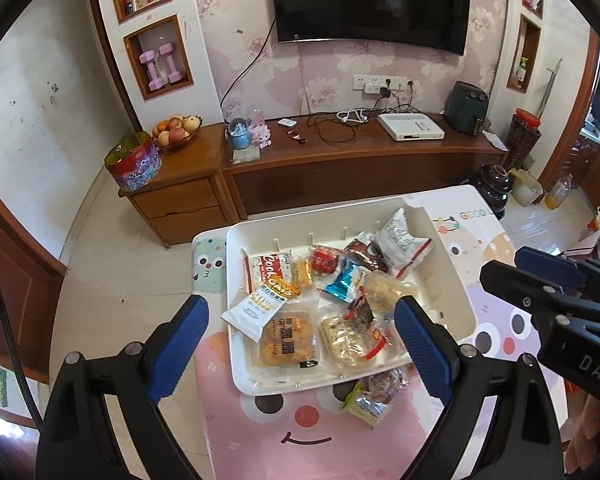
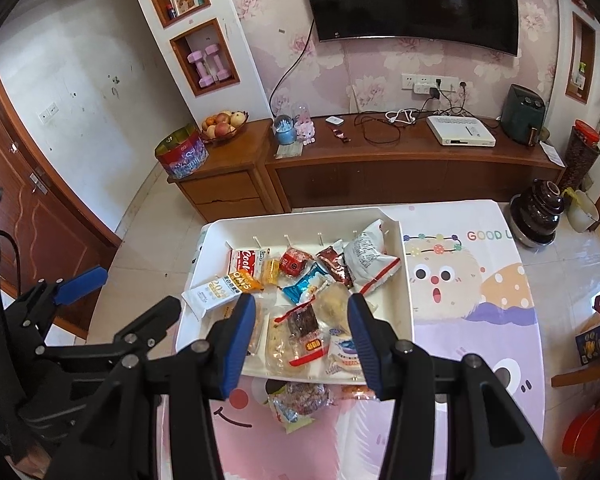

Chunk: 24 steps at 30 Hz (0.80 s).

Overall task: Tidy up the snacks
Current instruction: 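Move both grippers back toward the green pack and clear nut bag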

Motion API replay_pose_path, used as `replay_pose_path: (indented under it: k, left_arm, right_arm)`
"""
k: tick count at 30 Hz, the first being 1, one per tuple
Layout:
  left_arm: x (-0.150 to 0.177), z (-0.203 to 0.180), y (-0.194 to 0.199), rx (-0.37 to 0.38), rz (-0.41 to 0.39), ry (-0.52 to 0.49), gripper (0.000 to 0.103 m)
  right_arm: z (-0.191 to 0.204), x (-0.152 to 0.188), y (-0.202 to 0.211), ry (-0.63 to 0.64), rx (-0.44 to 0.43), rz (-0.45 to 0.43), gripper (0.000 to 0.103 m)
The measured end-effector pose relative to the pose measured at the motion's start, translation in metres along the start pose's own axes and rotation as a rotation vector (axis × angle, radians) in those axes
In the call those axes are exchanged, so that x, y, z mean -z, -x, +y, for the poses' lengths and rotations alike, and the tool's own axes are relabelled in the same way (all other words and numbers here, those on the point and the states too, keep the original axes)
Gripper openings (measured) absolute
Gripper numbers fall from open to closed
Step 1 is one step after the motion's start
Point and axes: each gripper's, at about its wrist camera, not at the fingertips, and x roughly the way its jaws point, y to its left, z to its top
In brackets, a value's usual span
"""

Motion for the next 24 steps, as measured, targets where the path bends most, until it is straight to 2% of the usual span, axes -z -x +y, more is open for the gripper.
replay_pose_path:
  k: [8, 13, 19, 24]
  left_arm:
    - [0.018, -0.007, 0.027, 0.048, -0.045, -0.01, 0.094]
    - [0.036, -0.011, 0.035, 0.079, -0.043, -0.018, 0.094]
    - [0.076, -0.024, 0.023, 0.108, 0.022, -0.071, 0.094]
    - [0.116, -0.035, -0.013, 0.142, 0.118, -0.126, 0.094]
  right_arm:
    - [-0.013, 0.021, 0.023, -0.001, 0.007, -0.031, 0.048]
    - [-0.023, 0.04, 0.029, -0.019, -0.006, -0.023, 0.048]
    - [-0.035, 0.067, 0.024, -0.053, -0.008, 0.002, 0.048]
    - [-0.046, 0.089, 0.002, -0.094, -0.013, 0.065, 0.048]
